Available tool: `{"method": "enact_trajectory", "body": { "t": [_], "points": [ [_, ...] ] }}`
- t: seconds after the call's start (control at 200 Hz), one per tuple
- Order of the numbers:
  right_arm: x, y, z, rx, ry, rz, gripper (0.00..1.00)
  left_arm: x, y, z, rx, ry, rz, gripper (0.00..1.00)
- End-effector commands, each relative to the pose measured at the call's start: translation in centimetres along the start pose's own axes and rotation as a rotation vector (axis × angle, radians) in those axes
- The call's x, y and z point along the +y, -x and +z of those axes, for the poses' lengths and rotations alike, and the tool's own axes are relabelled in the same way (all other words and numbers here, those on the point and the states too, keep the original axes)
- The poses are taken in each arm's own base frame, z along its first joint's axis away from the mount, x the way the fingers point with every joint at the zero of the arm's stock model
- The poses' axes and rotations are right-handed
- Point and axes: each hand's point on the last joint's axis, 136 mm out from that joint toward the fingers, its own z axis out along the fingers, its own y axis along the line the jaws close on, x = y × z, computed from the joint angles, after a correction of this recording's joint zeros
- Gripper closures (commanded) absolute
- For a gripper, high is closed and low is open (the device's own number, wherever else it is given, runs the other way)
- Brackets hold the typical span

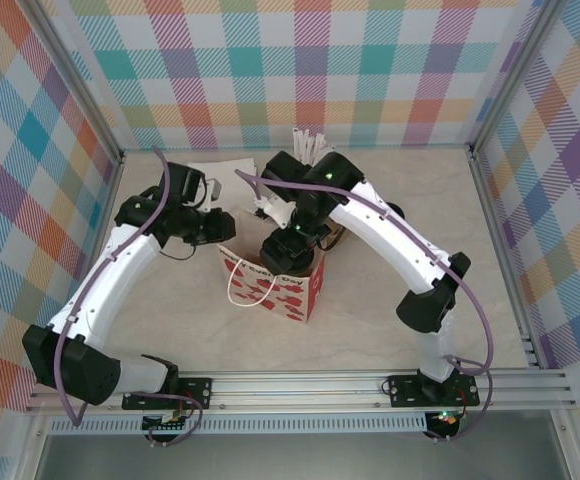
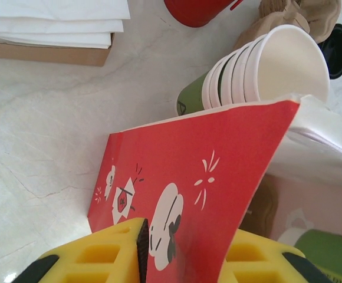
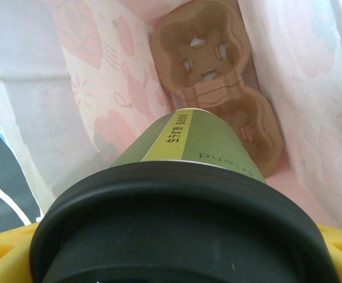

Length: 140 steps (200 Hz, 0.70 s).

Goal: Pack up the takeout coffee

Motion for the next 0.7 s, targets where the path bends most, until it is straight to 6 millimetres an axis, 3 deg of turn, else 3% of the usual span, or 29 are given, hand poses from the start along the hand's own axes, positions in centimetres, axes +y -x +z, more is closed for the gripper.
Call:
{"method": "enact_trajectory", "body": {
  "t": [0.0,0.115,0.315,0.695],
  "points": [
    [1.2,-2.0,-0.5,0.055,0.012,-0.028,0.13,-0.6,1.3,-0.2,-0.024,-0.005,0.031,0.73],
    [2.1,-1.8,-0.2,0.051,0.045,-0.033,0.13,-1.0,1.6,0.0,-0.021,-0.018,0.033,0.73],
    [1.8,-0.6,-0.3,0.023,0.057,-0.016,0.12,-1.0,1.4,-0.2,-0.022,-0.026,0.057,0.73],
    [-1.4,1.1,0.0,-0.003,0.096,0.137,0.13,-0.9,0.4,-0.1,-0.007,-0.036,0.096,0.72]
  ]
}}
